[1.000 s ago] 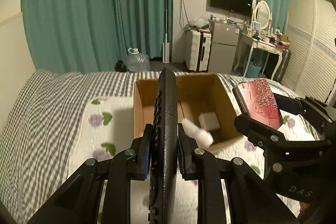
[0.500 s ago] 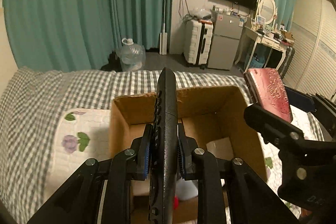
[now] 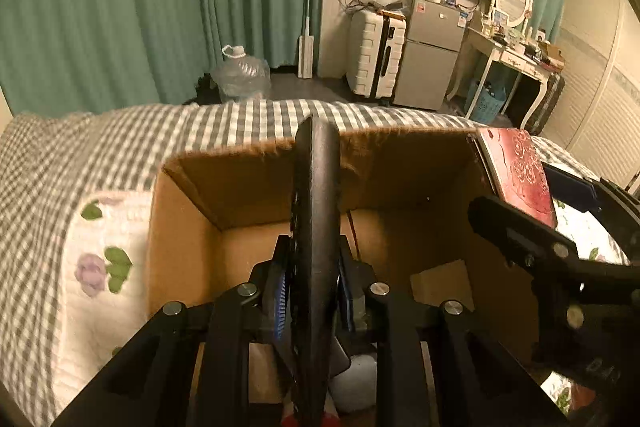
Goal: Organize rigid objects
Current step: 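Lower the black remote and pink card into the box and release both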
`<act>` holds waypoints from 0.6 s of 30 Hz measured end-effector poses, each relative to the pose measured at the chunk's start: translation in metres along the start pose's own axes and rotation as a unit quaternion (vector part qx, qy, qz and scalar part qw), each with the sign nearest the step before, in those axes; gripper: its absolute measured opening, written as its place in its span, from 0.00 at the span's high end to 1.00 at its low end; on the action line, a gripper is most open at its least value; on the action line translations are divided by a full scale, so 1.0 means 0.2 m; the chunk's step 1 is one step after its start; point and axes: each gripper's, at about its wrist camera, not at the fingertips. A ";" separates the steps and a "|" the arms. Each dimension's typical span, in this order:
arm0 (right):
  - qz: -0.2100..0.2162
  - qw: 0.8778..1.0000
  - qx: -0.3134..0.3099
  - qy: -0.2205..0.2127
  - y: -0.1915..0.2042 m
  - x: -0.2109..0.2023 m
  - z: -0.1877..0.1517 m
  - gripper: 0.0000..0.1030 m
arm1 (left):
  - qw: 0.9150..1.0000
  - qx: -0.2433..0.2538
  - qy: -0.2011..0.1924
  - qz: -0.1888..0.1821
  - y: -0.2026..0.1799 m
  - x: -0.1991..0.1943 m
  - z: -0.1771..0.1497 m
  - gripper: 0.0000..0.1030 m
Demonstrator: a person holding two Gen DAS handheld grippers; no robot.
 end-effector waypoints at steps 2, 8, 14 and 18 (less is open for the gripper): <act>0.001 1.000 -0.002 0.001 0.01 0.00 0.00 0.29 | 1.000 0.003 0.005 -0.001 0.01 0.01 -0.02 0.58; 0.007 1.000 -0.003 0.003 0.02 0.03 0.01 0.28 | 1.000 0.009 -0.011 0.014 0.00 -0.06 -0.08 0.38; 0.010 1.000 0.008 -0.003 0.02 0.03 0.04 0.27 | 0.999 0.023 -0.029 0.037 0.01 -0.16 -0.11 0.37; 0.005 1.000 0.016 -0.012 0.02 -0.07 0.05 0.24 | 0.996 0.023 -0.052 0.066 0.02 -0.29 -0.10 0.36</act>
Point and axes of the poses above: each gripper's, at about its wrist camera, not at the fingertips, and x roughly the way its jaws point, y to its left, z to its top, and after that the axes turned 1 degree about y, right-handed
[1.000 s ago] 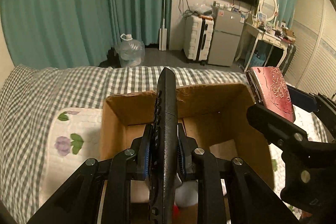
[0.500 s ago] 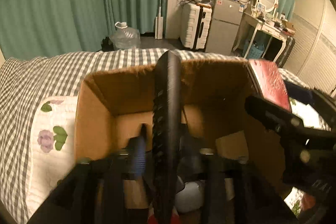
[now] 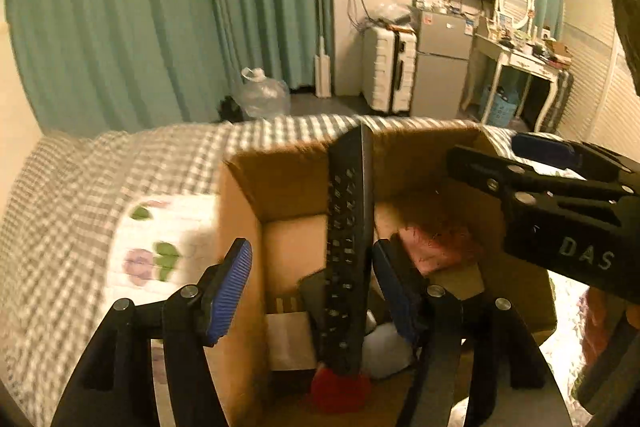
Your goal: Organize rigid objects
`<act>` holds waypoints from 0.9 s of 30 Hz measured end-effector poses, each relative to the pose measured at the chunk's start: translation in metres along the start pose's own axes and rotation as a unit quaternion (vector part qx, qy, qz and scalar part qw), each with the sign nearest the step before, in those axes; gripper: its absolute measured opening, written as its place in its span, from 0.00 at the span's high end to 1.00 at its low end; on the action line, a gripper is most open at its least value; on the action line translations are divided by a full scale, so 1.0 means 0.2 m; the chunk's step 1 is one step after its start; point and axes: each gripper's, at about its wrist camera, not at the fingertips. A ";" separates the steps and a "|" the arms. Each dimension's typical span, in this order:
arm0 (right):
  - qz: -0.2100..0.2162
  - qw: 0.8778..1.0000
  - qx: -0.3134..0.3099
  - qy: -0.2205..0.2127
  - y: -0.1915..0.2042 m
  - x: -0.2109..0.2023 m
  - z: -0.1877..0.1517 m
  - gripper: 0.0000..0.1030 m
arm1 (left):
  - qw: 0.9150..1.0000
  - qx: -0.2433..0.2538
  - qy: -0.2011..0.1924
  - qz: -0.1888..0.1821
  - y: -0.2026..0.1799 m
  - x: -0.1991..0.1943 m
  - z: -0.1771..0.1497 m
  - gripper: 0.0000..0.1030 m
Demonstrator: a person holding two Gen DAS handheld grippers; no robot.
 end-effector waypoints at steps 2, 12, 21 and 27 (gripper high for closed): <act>-0.010 1.000 0.002 -0.010 0.00 -0.09 0.01 0.20 | 1.000 0.007 -0.015 0.013 0.01 -0.08 0.02 0.36; -0.053 0.995 0.012 -0.086 0.01 -0.75 0.02 0.05 | 0.989 0.027 -0.140 0.043 0.00 -0.76 0.07 0.28; -0.082 0.984 0.009 -0.156 0.14 -1.24 -0.14 0.00 | 0.966 0.015 -0.254 0.038 0.01 -1.25 -0.11 0.23; -0.105 0.976 -0.005 -0.188 0.26 -1.35 -0.28 0.00 | 0.960 0.003 -0.275 0.044 0.02 -1.31 -0.25 0.22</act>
Point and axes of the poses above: each gripper's, at about its wrist camera, not at the fingertips, and x roughly the way its jaws point, y to its left, z to its top, and after that the axes turned 1 degree about y, right-handed
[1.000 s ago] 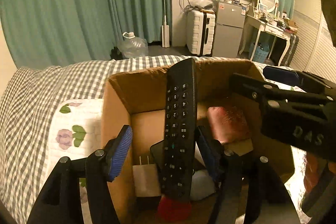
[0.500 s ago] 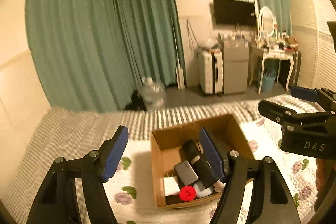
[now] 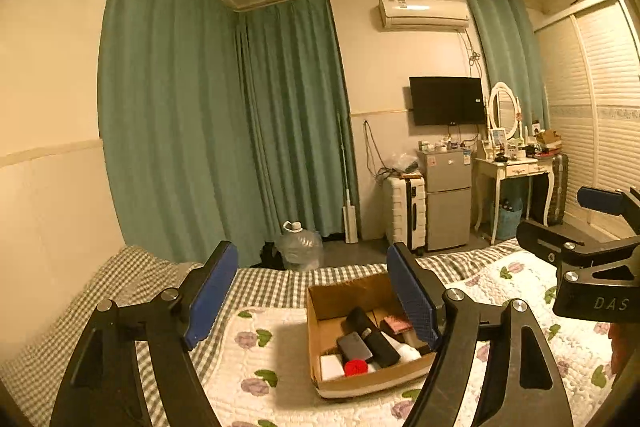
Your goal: Organize rigid objects
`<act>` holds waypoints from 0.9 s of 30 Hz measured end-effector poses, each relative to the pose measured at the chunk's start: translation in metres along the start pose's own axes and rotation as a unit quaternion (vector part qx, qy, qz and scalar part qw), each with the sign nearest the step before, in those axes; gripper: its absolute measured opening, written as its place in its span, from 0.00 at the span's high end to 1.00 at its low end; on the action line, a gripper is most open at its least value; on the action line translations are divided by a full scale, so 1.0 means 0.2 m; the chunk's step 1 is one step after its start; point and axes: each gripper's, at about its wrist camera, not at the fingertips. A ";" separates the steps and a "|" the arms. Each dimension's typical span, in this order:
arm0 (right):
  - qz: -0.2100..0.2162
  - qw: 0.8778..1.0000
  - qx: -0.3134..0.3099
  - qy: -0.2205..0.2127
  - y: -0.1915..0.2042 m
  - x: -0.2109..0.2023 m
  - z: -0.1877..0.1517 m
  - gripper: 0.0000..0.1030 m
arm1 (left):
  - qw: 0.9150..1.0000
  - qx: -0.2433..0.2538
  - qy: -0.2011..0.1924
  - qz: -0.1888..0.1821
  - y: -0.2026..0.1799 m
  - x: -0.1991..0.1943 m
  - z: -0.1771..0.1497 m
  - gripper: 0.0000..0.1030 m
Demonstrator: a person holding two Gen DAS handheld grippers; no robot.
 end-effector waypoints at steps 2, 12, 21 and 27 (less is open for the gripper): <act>0.003 1.000 0.004 -0.004 0.02 -0.01 -0.04 0.00 | 1.000 -0.008 0.000 0.001 0.01 -0.01 -0.05 0.22; -0.005 1.000 0.009 -0.024 0.13 0.11 -0.38 0.00 | 0.999 -0.038 0.035 -0.013 -0.01 0.10 -0.36 0.22; -0.011 0.999 0.033 0.028 0.07 0.31 -0.55 0.00 | 0.997 -0.029 0.074 -0.026 -0.03 0.23 -0.56 0.22; -0.020 0.998 0.034 0.044 0.06 0.36 -0.58 0.00 | 0.995 -0.039 0.084 -0.031 0.00 0.24 -0.59 0.22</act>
Point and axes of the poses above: each gripper's, at about its wrist camera, not at the fingertips, and x roughly the way its jaws point, y to its left, z to its top, and after that the axes turned 1 degree about y, right-handed
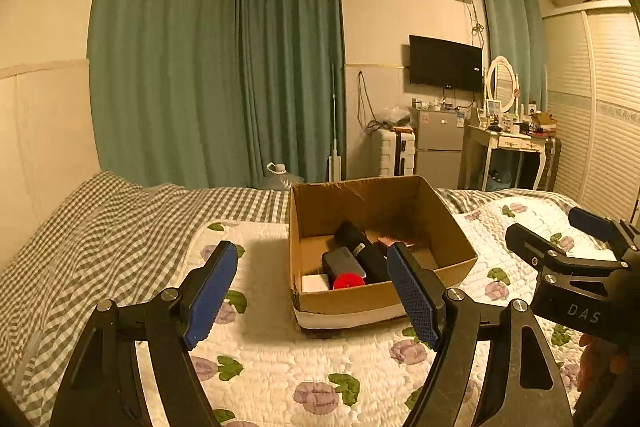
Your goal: Organize rigid objects
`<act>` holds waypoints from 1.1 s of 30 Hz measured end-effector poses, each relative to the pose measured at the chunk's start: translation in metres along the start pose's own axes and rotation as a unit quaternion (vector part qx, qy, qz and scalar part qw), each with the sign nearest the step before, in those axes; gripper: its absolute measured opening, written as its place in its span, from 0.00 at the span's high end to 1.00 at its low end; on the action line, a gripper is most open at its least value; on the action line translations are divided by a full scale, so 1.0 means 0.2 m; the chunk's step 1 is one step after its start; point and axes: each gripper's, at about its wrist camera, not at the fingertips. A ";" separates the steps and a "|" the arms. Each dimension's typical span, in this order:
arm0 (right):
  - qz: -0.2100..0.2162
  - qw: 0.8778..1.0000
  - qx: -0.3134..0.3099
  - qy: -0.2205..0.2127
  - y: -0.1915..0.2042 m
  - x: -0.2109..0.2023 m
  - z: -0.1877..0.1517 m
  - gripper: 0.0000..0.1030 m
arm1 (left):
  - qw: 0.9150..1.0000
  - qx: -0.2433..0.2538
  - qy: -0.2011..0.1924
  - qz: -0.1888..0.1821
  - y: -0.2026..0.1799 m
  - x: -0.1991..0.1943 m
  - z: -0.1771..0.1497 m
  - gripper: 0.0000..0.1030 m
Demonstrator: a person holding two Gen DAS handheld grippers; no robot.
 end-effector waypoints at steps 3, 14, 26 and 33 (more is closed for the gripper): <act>-0.009 1.000 -0.008 0.000 0.01 0.00 0.00 0.00 | 1.000 0.001 0.005 -0.001 0.00 0.01 -0.01 0.22; -0.006 1.000 -0.004 0.001 -0.01 -0.02 0.01 0.00 | 1.000 -0.001 0.005 -0.003 0.00 -0.02 0.00 0.22; -0.004 1.000 -0.003 0.003 0.00 -0.02 0.01 0.00 | 1.000 -0.002 0.017 -0.006 0.01 -0.01 0.00 0.22; -0.002 1.000 -0.004 0.007 0.01 -0.02 0.00 0.00 | 1.000 -0.002 0.021 -0.008 0.01 0.00 -0.01 0.22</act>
Point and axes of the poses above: each gripper's, at about its wrist camera, not at the fingertips, and x roughly the way its jaws point, y to its left, z to its top, and after that the axes turned 1 degree about y, right-handed
